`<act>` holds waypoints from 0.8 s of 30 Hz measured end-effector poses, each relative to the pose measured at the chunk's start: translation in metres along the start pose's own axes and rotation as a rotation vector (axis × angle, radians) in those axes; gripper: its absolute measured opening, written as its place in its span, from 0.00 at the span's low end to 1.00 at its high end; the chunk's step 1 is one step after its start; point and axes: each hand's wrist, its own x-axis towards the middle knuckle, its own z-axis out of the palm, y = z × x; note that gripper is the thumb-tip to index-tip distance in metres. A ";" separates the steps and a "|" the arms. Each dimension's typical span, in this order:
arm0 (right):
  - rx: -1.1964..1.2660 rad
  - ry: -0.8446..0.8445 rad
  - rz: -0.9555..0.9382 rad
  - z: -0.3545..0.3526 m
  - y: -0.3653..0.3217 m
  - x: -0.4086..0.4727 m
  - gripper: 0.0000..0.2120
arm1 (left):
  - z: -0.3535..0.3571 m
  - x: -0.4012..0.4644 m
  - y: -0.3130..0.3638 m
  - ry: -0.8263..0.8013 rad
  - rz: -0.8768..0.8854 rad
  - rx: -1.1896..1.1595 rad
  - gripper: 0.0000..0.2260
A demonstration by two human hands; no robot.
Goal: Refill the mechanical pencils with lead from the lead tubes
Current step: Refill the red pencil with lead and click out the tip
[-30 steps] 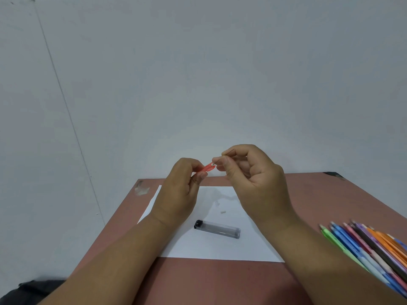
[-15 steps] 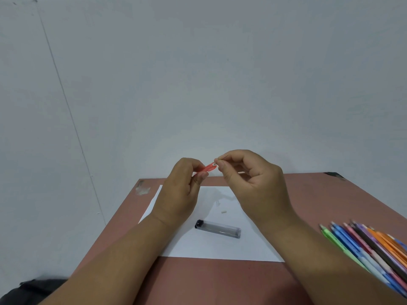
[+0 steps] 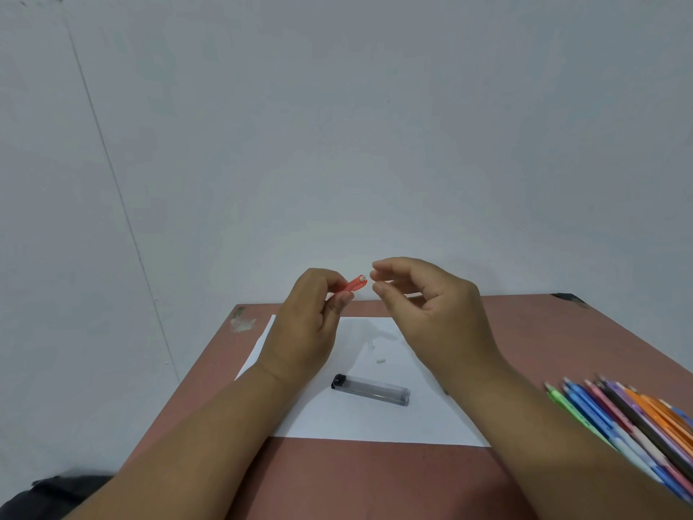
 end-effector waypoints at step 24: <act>-0.763 -0.683 0.279 0.003 0.027 0.001 0.08 | -0.001 0.003 -0.004 -0.018 -0.055 0.102 0.02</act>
